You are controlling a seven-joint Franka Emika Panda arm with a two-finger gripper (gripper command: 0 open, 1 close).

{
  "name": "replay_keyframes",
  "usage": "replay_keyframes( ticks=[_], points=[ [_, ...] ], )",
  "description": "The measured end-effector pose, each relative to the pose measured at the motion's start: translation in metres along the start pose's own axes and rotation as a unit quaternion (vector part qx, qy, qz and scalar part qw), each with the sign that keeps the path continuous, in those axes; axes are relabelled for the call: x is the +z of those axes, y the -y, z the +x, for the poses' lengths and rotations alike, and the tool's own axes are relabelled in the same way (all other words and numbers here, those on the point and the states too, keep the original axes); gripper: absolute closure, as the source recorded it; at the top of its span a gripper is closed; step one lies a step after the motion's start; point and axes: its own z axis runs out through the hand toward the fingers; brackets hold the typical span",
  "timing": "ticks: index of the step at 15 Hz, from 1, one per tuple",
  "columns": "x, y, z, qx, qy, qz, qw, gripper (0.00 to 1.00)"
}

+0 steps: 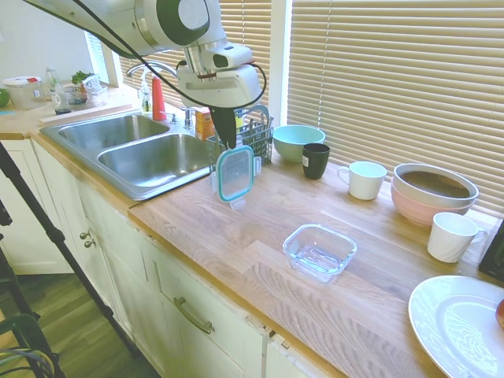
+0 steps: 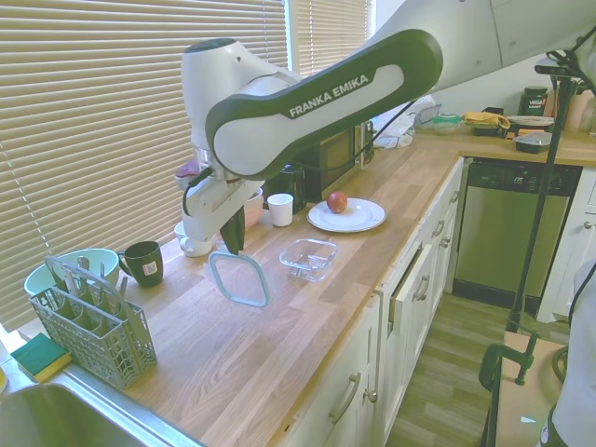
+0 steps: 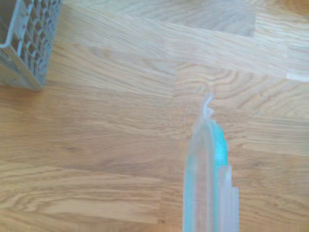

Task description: Cover the lid of the food container

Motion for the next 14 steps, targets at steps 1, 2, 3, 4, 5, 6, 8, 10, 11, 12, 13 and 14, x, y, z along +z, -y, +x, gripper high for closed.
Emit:
replay_keyframes(
  ticks=[1,2,3,4,5,6,8,10,11,12,13,14],
  points=[
    [-0.002,-0.009,0.002,0.002,0.002,0.003,1.0,1.0],
    [-0.004,-0.017,0.005,0.004,0.003,0.006,1.0,1.0],
    [-0.005,-0.026,0.008,0.006,0.005,0.009,0.9999,1.0],
    [-0.006,-0.033,0.01,0.008,0.007,0.011,0.9999,1.0],
    [-0.007,-0.04,0.013,0.009,0.008,0.013,0.9998,1.0],
    [-0.006,-0.048,0.015,0.011,0.01,0.015,0.9998,1.0],
    [-0.003,-0.068,0.023,0.014,0.012,0.021,0.9996,1.0],
    [0.002,-0.089,0.03,0.019,0.014,0.026,0.9994,1.0],
    [0.004,-0.1,0.033,0.021,0.017,0.029,0.9992,1.0],
    [0.006,-0.109,0.037,0.022,0.018,0.032,0.9991,1.0],
    [0.006,-0.119,0.042,0.023,0.018,0.035,0.999,1.0],
    [0.007,-0.127,0.045,0.024,0.019,0.036,0.9989,1.0]
  ],
)
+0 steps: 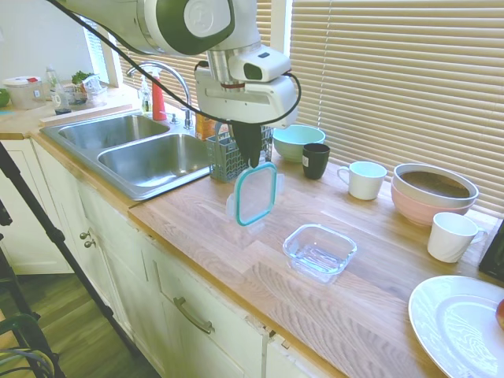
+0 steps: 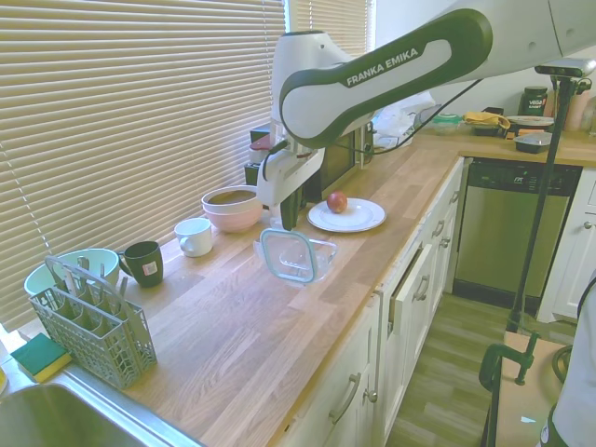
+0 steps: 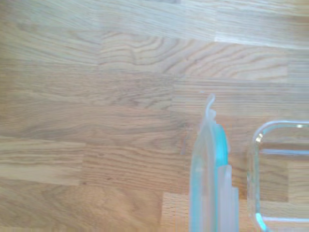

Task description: Cover the lid of the food container

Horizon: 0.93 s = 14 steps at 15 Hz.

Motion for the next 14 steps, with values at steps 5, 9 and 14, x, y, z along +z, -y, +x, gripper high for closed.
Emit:
replay_keyframes(
  ticks=[5,9,14],
  points=[
    [-0.001,-0.033,0.019,0.007,0.003,0.008,0.9999,1.0],
    [-0.001,-0.046,0.027,0.008,0.002,0.012,0.9999,1.0],
    [-0.001,-0.058,0.034,0.012,0.003,0.016,0.9998,1.0]
  ],
)
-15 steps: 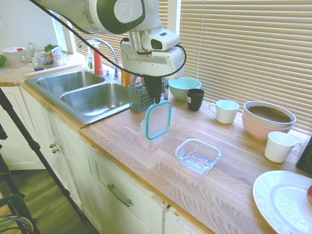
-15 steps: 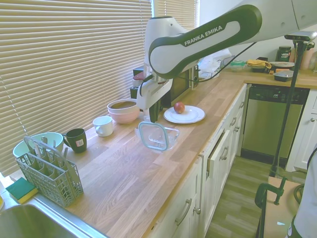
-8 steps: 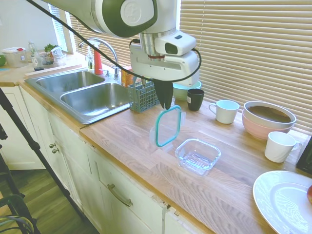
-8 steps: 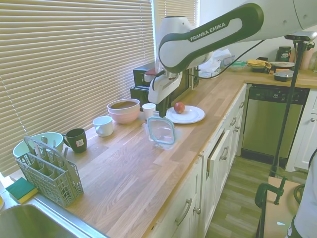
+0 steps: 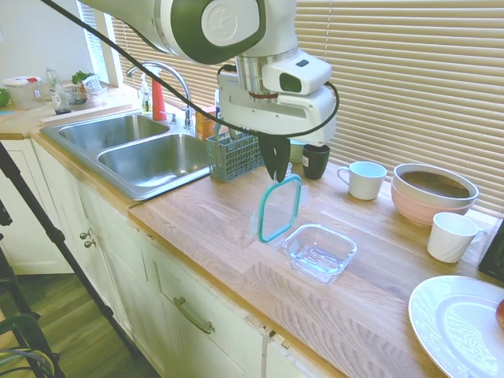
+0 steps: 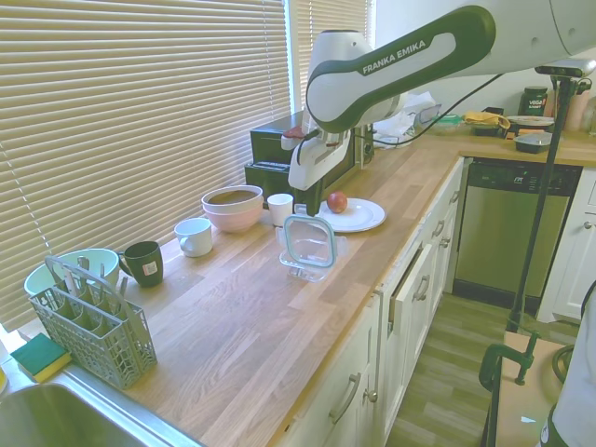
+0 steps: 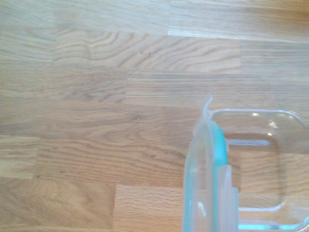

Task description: Cover the lid of the food container

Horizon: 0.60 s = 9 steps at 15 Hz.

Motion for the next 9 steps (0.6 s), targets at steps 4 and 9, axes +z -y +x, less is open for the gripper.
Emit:
replay_keyframes(
  ticks=[4,9],
  points=[
    [-0.001,-0.011,0.009,0.005,0.001,0.008,1.0,1.0],
    [0.012,-0.013,0.026,0.004,0.004,0.013,0.9999,1.0]
  ],
)
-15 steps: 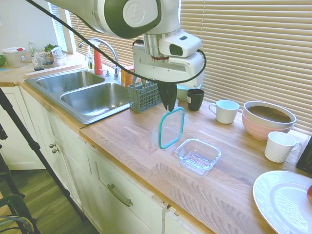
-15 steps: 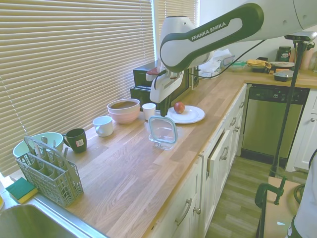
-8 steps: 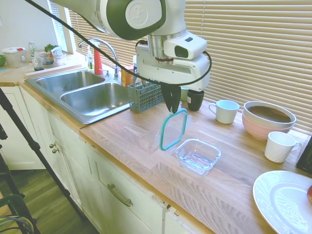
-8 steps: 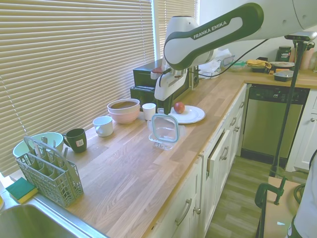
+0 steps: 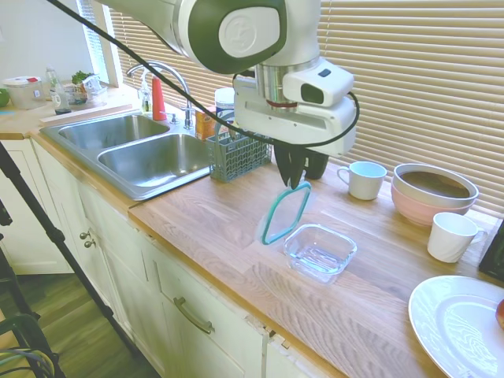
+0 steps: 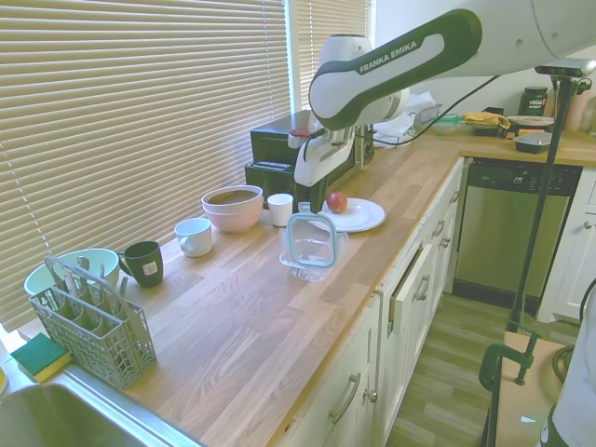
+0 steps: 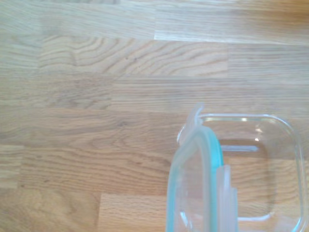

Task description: Cover the lid of the food container

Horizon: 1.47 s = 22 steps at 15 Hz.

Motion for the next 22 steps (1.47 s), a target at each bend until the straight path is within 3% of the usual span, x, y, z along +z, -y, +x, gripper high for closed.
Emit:
replay_keyframes(
  ticks=[10,17,22],
  points=[
    [-0.01,-0.003,0.016,-0.016,-0.013,0.009,0.9997,1.0],
    [-0.006,0.013,0.009,-0.043,-0.029,0.016,0.9986,1.0],
    [0.011,0.018,0.004,-0.051,-0.033,0.007,0.9981,1.0]
  ],
)
